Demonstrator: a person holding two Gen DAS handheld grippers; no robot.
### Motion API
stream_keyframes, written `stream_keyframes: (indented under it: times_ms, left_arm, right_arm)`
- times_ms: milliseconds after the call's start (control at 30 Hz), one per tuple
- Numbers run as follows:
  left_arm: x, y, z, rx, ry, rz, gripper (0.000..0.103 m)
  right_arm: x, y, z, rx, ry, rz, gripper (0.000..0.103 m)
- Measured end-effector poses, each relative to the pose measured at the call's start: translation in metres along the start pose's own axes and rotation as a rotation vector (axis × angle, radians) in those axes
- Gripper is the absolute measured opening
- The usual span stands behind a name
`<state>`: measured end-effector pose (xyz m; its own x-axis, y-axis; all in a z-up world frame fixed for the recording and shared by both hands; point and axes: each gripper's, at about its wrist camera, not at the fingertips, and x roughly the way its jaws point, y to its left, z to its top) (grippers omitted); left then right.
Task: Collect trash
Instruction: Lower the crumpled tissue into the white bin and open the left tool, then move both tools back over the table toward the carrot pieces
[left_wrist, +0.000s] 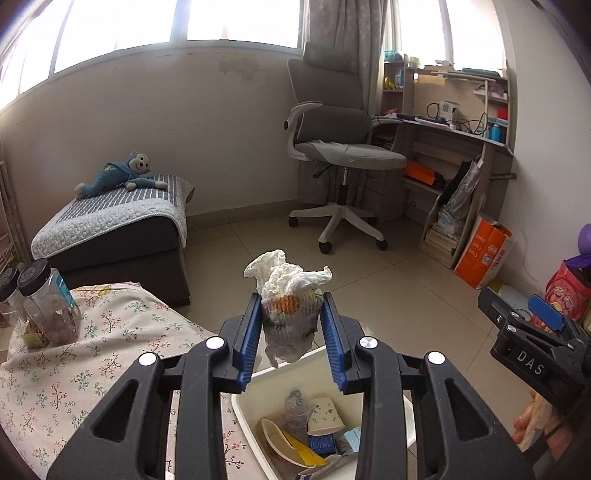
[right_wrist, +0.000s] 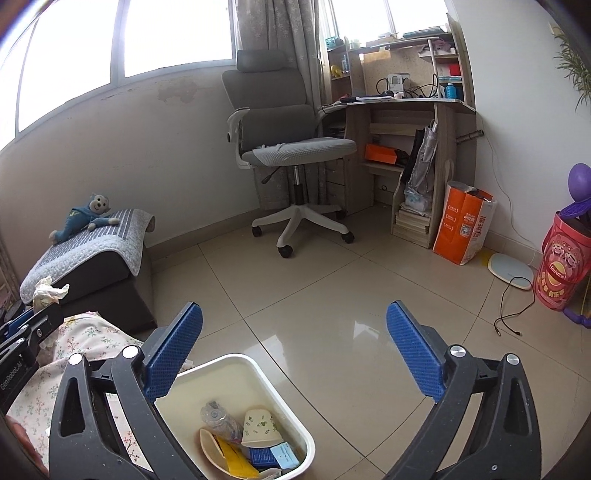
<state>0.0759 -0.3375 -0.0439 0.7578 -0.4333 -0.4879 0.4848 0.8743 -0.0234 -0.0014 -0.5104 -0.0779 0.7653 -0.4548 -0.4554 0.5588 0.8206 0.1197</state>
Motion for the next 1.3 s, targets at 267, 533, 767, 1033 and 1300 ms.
stream_keyframes:
  times_ms: [267,533,767,1033,1300]
  left_arm:
    - [0.016,-0.042,0.006,0.024,0.028,-0.059,0.038]
    - [0.019,-0.058,0.008,0.01,0.024,-0.044,0.082]
    - [0.011,-0.044,-0.002,0.002,0.008,0.024,0.089]
    - [-0.012,0.002,-0.018,-0.035,0.002,0.115,0.089]
    - [-0.038,0.047,-0.044,-0.059,0.023,0.206,0.089]
  right_arm:
    - [-0.001,-0.027,0.001,0.013,0.004,-0.098,0.096]
    - [-0.005,-0.038,-0.001,0.024,-0.012,-0.175,0.096]
    - [-0.014,-0.017,-0.008,-0.01,-0.026,-0.171,0.096]
    - [-0.024,0.013,-0.02,-0.006,0.025,-0.11,0.096]
    - [-0.035,0.054,-0.035,-0.061,0.07,-0.021,0.096]
